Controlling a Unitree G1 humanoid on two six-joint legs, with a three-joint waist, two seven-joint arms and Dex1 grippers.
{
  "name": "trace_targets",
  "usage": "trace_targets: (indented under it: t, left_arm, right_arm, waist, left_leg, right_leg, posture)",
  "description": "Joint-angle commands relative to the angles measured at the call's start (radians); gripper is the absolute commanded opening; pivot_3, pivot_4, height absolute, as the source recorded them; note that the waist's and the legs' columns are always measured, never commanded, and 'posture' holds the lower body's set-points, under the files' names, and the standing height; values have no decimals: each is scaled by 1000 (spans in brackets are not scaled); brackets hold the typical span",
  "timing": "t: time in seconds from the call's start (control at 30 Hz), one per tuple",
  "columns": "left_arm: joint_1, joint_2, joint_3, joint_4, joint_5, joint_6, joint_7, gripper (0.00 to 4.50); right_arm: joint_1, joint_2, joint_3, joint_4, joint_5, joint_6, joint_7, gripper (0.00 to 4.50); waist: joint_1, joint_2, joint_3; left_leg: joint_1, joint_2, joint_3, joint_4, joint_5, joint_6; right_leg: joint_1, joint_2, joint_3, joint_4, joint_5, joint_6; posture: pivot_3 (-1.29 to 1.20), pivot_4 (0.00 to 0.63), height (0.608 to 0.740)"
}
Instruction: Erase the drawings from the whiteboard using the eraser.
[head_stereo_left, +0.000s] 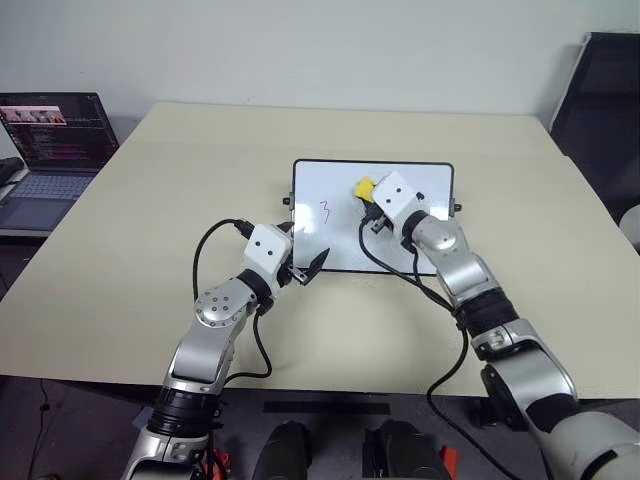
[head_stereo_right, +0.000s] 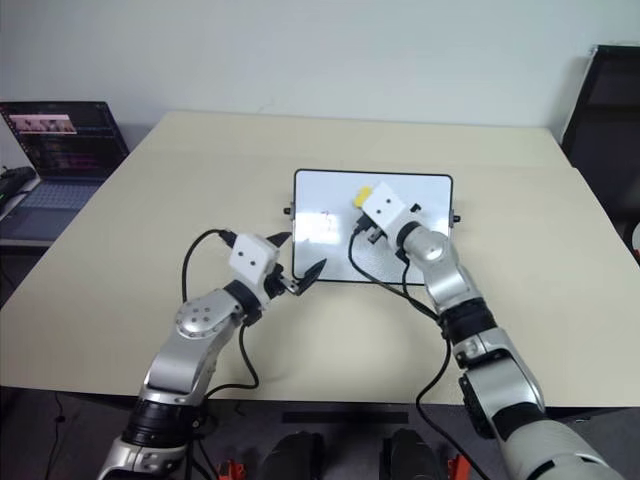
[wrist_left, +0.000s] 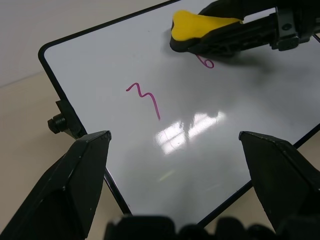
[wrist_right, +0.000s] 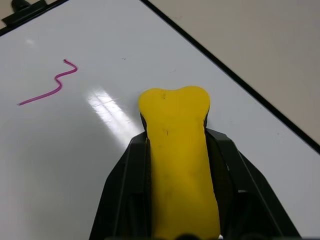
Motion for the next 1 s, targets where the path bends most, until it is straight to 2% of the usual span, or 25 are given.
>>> trace_targets:
  t: [0.03, 0.27, 0.4, 0.77, 1.0]
  left_arm:
    - [-16, -2, 11, -39, 1, -12, 8, 4500]
    - [-23, -5, 8, -31, 2, -16, 6, 4500]
    - [-26, -9, 4, -27, 2, -17, 4, 4500]
    - [-44, -15, 0, -1, 4, -28, -7, 4500]
    - [-46, -18, -5, 3, 5, -35, -12, 4500]
  right_arm:
    - [69, -27, 19, -54, -21, 70, 28, 1183]
    - [231, -70, 48, -247, -29, 154, 74, 1183]
    - [258, -82, 42, -293, -29, 181, 80, 1183]
    - [153, -37, -62, -270, 44, 124, -1, 1183]
    - [10, -33, -89, -61, 38, -5, -80, 1183]
  waist:
    - [0, 0, 0]
    - [1, 0, 0]
    - [1, 0, 0]
    - [1, -1, 1]
    - [1, -1, 1]
  left_leg:
    - [0, 0, 0, 0, 0, 0]
    - [0, 0, 0, 0, 0, 0]
    - [0, 0, 0, 0, 0, 0]
    - [0, 0, 0, 0, 0, 0]
    - [-4, -1, 0, -2, 0, 0]
  right_leg:
    - [0, 0, 0, 0, 0, 0]
    - [0, 0, 0, 0, 0, 0]
    - [0, 0, 0, 0, 0, 0]
    - [0, 0, 0, -1, 0, 0]
    - [-5, 0, 0, -2, 0, 0]
  posture:
    - [0, 150, 740]
    - [0, 150, 740]
    - [0, 150, 740]
    - [0, 150, 740]
    - [0, 150, 740]
